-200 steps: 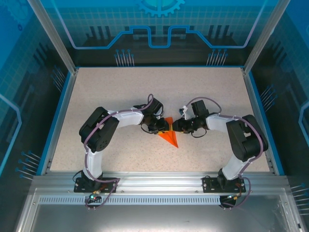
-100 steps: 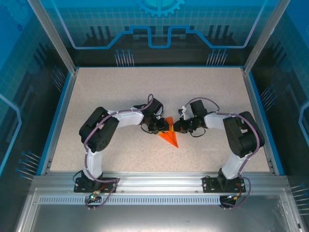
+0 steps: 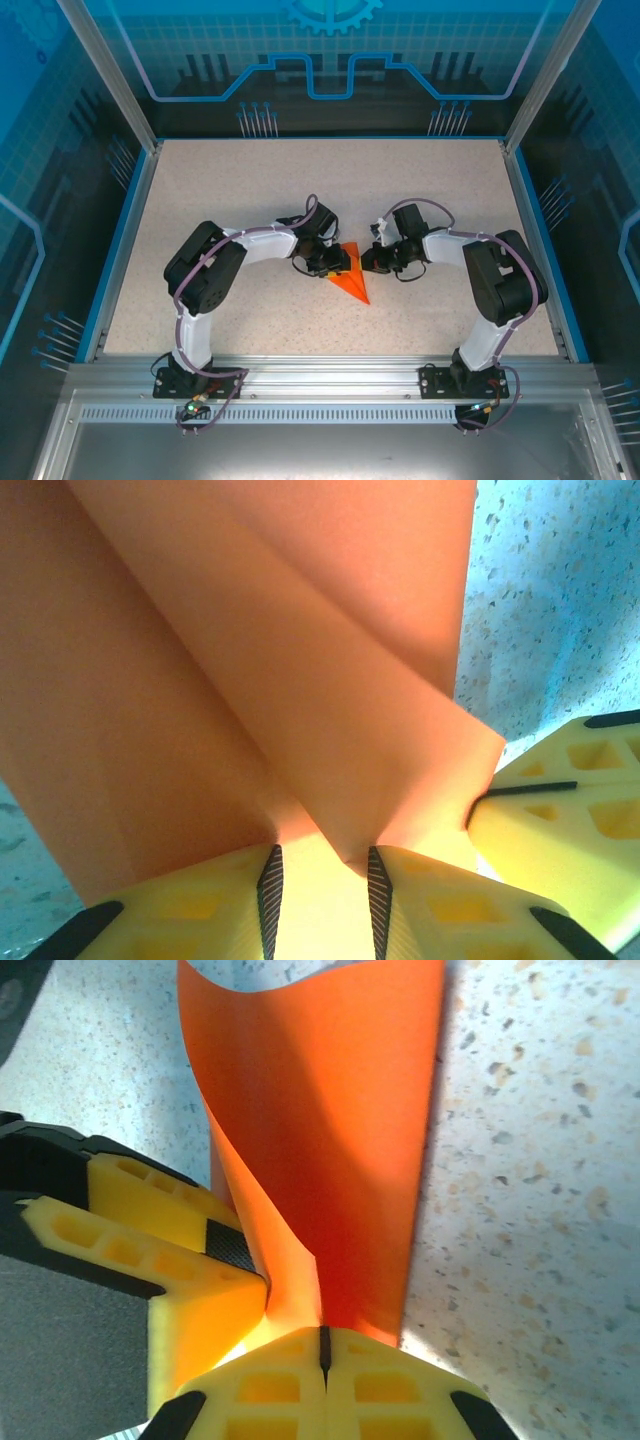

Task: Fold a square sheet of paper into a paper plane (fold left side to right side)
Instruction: Fourth fold the wing at the center of the table.

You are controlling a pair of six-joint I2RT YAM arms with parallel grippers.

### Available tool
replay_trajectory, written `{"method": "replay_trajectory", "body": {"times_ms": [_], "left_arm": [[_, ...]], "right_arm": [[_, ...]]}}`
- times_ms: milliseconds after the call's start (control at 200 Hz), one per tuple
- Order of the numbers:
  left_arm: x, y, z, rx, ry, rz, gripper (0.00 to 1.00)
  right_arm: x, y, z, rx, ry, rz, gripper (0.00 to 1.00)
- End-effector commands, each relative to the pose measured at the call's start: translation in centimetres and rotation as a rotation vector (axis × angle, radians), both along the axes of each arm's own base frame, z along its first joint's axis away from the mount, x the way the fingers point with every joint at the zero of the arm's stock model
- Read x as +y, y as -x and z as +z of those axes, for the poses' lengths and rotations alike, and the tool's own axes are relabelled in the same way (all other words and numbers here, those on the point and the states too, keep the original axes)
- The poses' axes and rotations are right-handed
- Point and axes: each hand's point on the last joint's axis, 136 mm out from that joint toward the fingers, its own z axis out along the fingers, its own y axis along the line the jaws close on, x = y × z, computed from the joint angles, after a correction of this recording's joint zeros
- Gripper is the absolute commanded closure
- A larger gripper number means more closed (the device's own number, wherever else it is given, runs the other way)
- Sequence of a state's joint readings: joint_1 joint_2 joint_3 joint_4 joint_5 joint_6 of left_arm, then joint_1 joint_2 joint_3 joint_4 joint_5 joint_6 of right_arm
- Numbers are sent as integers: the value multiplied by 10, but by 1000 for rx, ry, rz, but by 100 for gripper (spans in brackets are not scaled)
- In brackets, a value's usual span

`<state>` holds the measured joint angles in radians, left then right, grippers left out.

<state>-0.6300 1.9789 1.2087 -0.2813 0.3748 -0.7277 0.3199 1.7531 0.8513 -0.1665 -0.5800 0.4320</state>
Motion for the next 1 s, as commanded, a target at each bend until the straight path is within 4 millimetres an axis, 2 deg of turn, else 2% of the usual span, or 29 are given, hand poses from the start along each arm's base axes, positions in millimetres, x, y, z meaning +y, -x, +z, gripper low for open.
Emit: {"method": "replay_trajectory", "body": {"times_ms": [0,780,890,995], "left_arm": [[-4,4,3,3,7,-15,67],[-4,5,2,7,11,-19,66],[-6,3,7,-2,20,-22,66],[-6,1,23,-30,34,-31,66]], "right_arm": [[-6,-5,-4,2,37,-8,100],[-8,4,-24,58,59,8,100],[-12,8,-31,84,91,4,100],[-17,13,-39,114,126,-2,100]]}}
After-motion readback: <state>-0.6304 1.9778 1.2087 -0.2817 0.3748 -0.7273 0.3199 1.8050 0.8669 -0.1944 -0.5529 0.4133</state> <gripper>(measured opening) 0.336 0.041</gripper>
